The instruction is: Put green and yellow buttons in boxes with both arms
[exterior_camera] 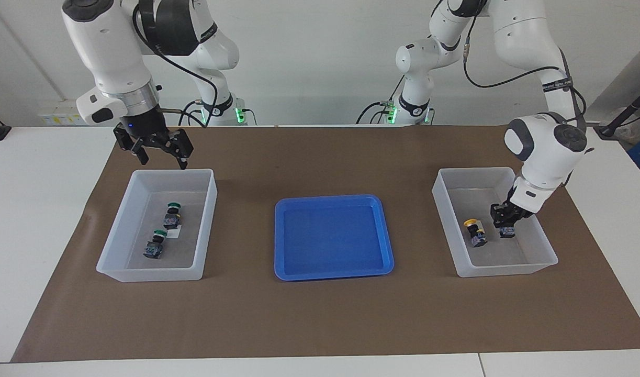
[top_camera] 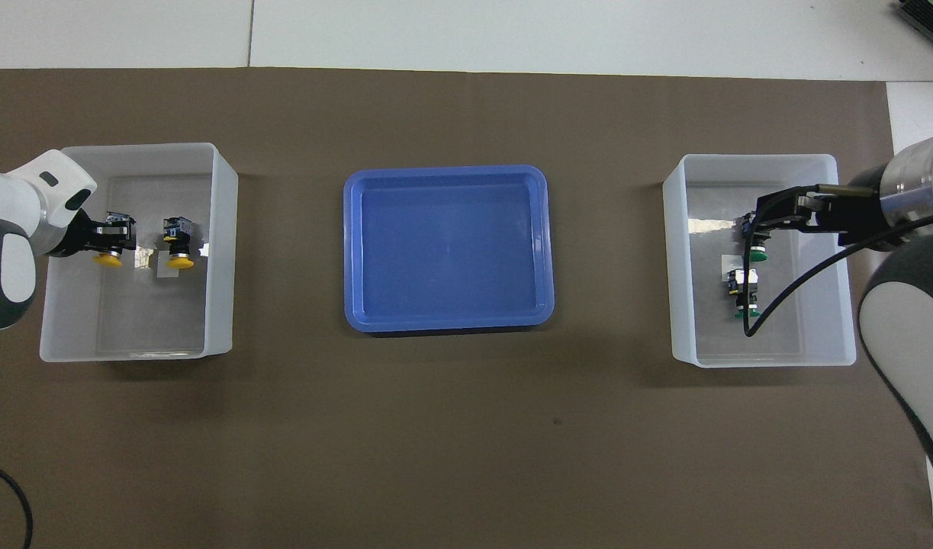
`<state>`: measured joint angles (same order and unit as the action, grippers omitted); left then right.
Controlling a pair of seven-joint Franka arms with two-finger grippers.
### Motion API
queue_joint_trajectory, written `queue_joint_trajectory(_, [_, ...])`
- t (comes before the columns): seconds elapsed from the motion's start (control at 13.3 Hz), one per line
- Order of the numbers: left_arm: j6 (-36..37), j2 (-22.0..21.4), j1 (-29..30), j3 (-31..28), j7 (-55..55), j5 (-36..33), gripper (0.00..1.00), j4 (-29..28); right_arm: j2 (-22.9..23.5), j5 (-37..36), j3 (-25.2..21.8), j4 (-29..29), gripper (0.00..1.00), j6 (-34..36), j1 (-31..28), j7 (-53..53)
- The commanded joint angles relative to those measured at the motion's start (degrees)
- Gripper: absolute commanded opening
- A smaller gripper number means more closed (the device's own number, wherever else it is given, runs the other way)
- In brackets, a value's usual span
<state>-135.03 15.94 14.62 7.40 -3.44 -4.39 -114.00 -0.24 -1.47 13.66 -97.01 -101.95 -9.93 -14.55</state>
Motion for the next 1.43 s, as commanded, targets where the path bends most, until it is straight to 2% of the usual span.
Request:
queue_joint_trajectory(0.0, [-1.6,-0.3,0.4,0.3,0.5,-0.7,0.50,-1.1,0.9,-0.2,0.5,1.3,1.00,0.4,-0.3,-0.4])
queue_joint_trajectory(0.08, [-1.4,-0.3,0.3,0.4,0.5,-0.7,0.57,-1.0,0.9,-0.2,0.5,1.4,1.00,0.4,-0.3,-0.5])
queue_joint_trajectory(0.15, [-1.3,-0.3,0.1,0.4,0.5,-0.7,0.72,-0.7,0.9,-0.2,0.5,1.6,1.00,0.4,-0.3,-0.4])
queue_joint_trajectory(0.23, [-1.2,-0.2,0.0,0.4,0.5,-0.7,0.97,-0.4,0.9,-0.2,0.5,1.7,1.00,0.2,-0.2,-0.4])
queue_joint_trajectory(0.3, [-0.9,-0.2,-0.4,0.3,0.5,-0.7,1.00,-0.1,0.7,-0.2,0.5,1.9,1.00,0.5,-0.3,-0.4])
queue_joint_trajectory(0.53, [3.7,0.1,-1.3,0.4,0.5,-0.8,1.00,3.8,0.5,-0.3,0.1,1.9,1.00,1.0,0.3,-0.3])
queue_joint_trajectory(0.9, [17.1,0.9,-5.7,0.4,0.6,-0.8,1.00,16.3,0.2,-2.0,-0.7,1.6,1.00,1.4,2.9,-0.4])
queue_joint_trajectory(0.98, [20.1,0.9,-6.9,0.4,0.6,-0.8,1.00,18.8,0.0,-2.0,-2.3,1.4,1.00,1.5,4.8,-0.4])
queue_joint_trajectory(1.05, [25.2,0.9,-8.4,0.4,0.8,-0.8,1.00,22.3,-0.2,-2.1,-5.5,1.2,1.00,1.8,7.2,-0.4])
queue_joint_trajectory(1.35, [45.0,0.9,-14.7,0.3,8.0,-0.9,1.00,36.2,-0.5,-2.1,-8.2,0.9,1.00,3.2,9.8,1.7])
